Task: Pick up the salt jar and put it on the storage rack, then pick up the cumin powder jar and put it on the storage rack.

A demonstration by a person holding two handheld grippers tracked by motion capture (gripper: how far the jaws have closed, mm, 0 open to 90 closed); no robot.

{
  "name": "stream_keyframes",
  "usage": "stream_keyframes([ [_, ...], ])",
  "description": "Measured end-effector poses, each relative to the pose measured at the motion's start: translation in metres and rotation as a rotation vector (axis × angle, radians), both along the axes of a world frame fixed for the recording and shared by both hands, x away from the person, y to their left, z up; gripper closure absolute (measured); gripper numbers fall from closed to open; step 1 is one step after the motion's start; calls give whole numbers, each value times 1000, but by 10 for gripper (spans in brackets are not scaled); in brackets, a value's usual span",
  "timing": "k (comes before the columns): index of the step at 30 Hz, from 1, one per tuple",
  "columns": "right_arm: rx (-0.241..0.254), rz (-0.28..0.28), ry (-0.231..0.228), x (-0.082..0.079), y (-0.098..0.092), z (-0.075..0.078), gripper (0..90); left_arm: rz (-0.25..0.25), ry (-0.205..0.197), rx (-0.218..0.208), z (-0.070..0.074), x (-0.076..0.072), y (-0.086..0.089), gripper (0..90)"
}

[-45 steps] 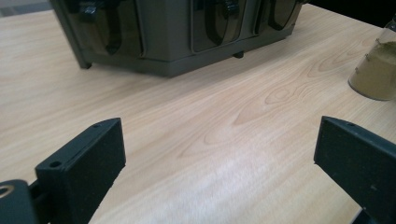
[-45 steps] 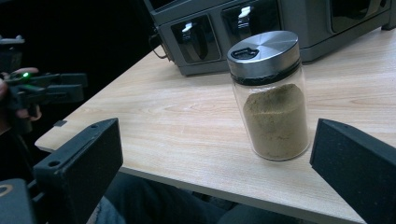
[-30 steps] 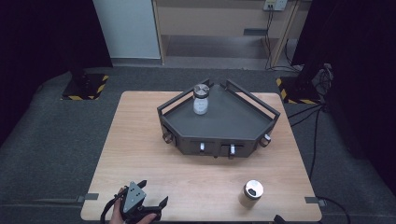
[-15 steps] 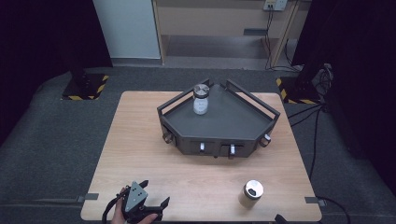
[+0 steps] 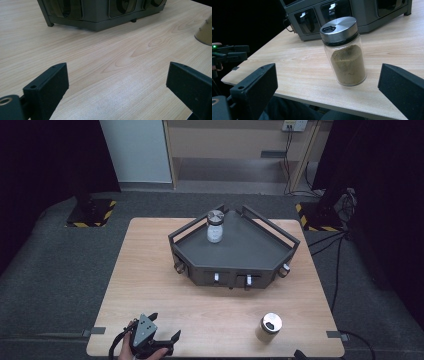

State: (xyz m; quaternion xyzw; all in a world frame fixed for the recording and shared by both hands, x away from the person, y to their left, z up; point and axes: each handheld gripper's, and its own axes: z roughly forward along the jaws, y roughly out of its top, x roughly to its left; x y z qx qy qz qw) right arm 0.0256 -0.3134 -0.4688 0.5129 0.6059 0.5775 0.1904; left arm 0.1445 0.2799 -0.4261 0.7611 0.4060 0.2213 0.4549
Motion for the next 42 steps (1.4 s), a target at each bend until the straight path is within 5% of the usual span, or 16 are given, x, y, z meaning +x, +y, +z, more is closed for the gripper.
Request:
stream_keyframes([
  [25,-7,-1,-9,0,0,1,26,22,-15,-6,-1,-2,2,31],
  [42,-80,-11,-56,-6,6,5,26,36,-36,-2,-2,-4,3,23],
])
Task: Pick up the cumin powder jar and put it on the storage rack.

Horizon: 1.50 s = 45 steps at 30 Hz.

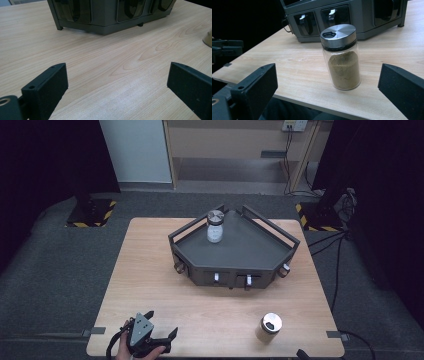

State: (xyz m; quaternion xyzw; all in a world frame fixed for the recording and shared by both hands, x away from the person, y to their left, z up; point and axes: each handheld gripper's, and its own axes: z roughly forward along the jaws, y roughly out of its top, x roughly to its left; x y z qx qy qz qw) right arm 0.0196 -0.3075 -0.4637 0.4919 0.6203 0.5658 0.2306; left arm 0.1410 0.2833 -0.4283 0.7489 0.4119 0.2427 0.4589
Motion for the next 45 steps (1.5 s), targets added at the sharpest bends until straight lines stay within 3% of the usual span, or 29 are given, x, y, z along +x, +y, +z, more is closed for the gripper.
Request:
stream_keyframes([
  [4,-39,-17,5,4,6,3,24,-7,-2,-8,-1,0,0,17],
  [8,-114,-23,2,16,12,10,24,-23,-4,-10,-1,0,-1,11],
  [18,-223,9,57,75,31,6,25,-36,-3,-2,-2,0,-4,12],
  [23,-255,15,74,94,41,0,31,-37,-5,-4,-2,1,-3,12],
  [30,-279,-7,57,102,47,-7,129,-36,-4,-7,-2,4,-1,12],
  [35,-296,10,32,102,47,-14,302,-38,-4,-8,-2,6,-1,12],
  [45,-286,28,30,103,43,-7,307,-43,-5,-6,-3,7,-2,12],
])
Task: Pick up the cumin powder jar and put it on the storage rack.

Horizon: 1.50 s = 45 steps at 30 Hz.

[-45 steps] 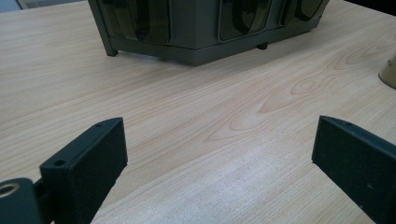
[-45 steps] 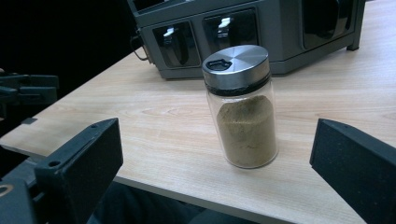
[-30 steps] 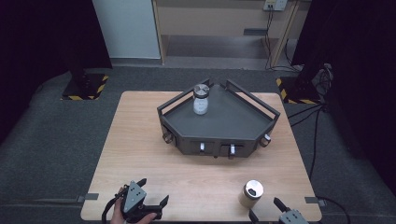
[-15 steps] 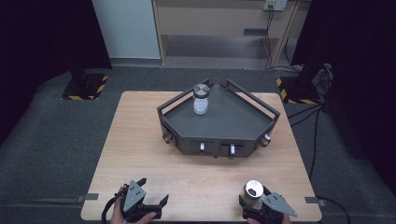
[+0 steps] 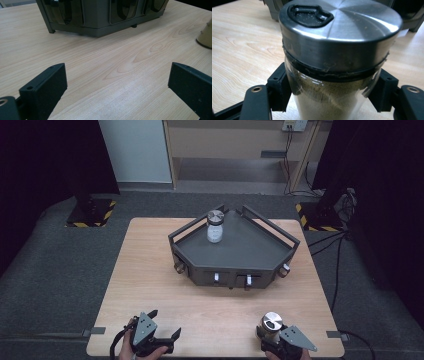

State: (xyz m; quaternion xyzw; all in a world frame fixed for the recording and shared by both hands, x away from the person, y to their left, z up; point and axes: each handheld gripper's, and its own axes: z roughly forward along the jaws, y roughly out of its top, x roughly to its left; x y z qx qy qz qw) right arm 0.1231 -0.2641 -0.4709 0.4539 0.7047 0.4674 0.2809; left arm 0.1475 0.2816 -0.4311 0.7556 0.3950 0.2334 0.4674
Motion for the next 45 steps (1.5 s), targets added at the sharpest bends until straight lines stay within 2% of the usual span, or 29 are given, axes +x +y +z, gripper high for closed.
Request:
stream_keyframes([
  [11,44,20,-136,-7,1,34,308,7,5,-8,-1,1,2,12],
  [16,62,23,-203,0,1,56,308,4,3,-10,0,-1,2,12],
  [23,71,-8,-278,14,0,81,308,4,2,-11,0,-1,3,12],
  [30,73,-28,-302,26,0,92,307,7,3,-14,0,0,5,12],
  [40,69,-20,-308,41,5,96,308,11,6,-20,0,0,6,12],
  [45,66,-22,-320,53,8,103,307,6,7,-25,-1,1,5,12],
])
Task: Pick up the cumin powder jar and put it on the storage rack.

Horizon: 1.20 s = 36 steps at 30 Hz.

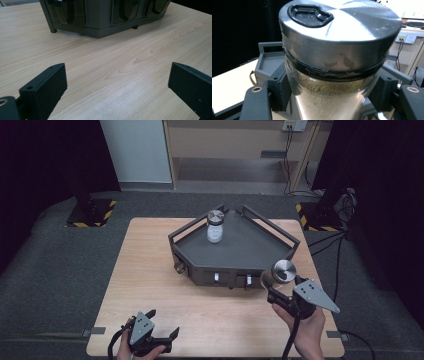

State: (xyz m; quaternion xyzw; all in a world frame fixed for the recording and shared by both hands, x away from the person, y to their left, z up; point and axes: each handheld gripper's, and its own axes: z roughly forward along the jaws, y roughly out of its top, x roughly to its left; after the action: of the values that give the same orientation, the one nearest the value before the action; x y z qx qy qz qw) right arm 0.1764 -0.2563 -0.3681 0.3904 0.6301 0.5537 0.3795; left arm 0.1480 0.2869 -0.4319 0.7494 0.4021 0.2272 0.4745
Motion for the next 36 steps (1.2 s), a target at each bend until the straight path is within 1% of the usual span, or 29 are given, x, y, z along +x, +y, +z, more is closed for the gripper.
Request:
stream_keyframes([
  [5,5,-8,-13,18,4,9,307,-6,3,-3,-1,0,-1,12],
  [8,5,-6,-29,26,6,14,307,-10,5,-7,-1,1,-1,12],
  [11,4,-1,-35,32,9,17,307,-13,9,-6,-1,2,-1,12],
  [20,7,-3,-22,46,15,17,307,-13,9,-9,-1,2,0,12],
  [27,4,-18,-14,69,18,25,307,-16,13,-9,-1,2,-1,12],
  [36,1,-21,-14,91,24,33,307,-14,14,-11,-1,2,0,12],
])
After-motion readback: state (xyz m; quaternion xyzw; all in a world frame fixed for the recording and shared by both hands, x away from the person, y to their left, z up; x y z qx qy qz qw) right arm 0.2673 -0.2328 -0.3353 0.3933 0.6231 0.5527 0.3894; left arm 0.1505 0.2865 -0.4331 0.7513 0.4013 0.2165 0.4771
